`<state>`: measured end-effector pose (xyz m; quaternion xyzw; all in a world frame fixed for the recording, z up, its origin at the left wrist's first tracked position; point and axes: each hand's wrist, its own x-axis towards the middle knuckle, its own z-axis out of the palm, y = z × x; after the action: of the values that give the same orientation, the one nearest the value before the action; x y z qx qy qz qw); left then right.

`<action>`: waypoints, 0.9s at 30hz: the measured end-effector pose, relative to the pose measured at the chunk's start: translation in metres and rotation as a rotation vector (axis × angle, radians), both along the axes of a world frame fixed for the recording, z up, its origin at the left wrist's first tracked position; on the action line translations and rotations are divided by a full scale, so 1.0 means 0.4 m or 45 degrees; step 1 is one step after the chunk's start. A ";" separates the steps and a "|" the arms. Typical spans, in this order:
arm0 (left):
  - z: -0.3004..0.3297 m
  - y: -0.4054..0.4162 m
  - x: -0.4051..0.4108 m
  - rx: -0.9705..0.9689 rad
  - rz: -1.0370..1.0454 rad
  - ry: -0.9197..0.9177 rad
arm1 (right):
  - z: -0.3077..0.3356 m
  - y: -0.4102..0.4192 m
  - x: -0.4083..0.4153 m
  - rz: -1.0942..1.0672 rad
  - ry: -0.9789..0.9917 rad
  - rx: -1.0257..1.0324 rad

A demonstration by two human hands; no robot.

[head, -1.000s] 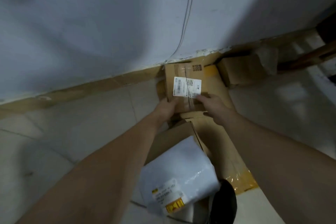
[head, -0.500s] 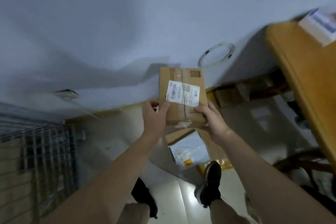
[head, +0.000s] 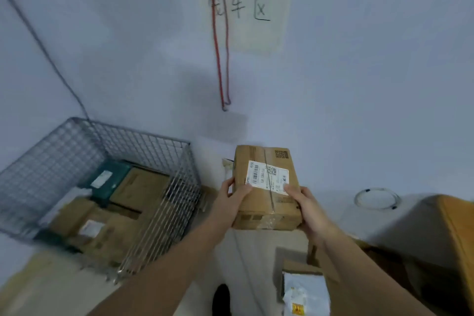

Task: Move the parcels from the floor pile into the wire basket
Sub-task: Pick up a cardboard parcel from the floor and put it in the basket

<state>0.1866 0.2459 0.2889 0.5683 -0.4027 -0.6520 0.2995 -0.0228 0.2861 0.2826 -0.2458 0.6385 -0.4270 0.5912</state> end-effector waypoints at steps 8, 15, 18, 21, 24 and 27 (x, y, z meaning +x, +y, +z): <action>0.119 0.293 0.494 -0.048 0.476 -0.016 | 0.122 0.051 0.444 0.651 -0.052 -0.113; 0.204 0.481 0.874 -0.100 0.663 -0.070 | 0.186 0.128 0.838 0.920 0.000 -0.191; 0.216 0.548 1.014 -0.111 0.767 -0.056 | 0.185 0.156 1.008 0.976 -0.016 -0.209; 0.215 0.613 1.161 -0.106 0.852 -0.062 | 0.166 0.192 1.179 1.048 -0.063 -0.191; 0.196 0.655 1.307 -0.116 0.901 -0.070 | 0.142 0.222 1.337 1.076 -0.096 -0.178; 0.181 0.673 1.418 -0.100 0.925 -0.049 | 0.126 0.244 1.450 1.096 -0.109 -0.160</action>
<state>0.7537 0.5153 0.3614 0.6744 -0.2048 -0.4765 0.5255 0.5572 0.3836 0.3332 -0.5071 0.4253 -0.1894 0.7253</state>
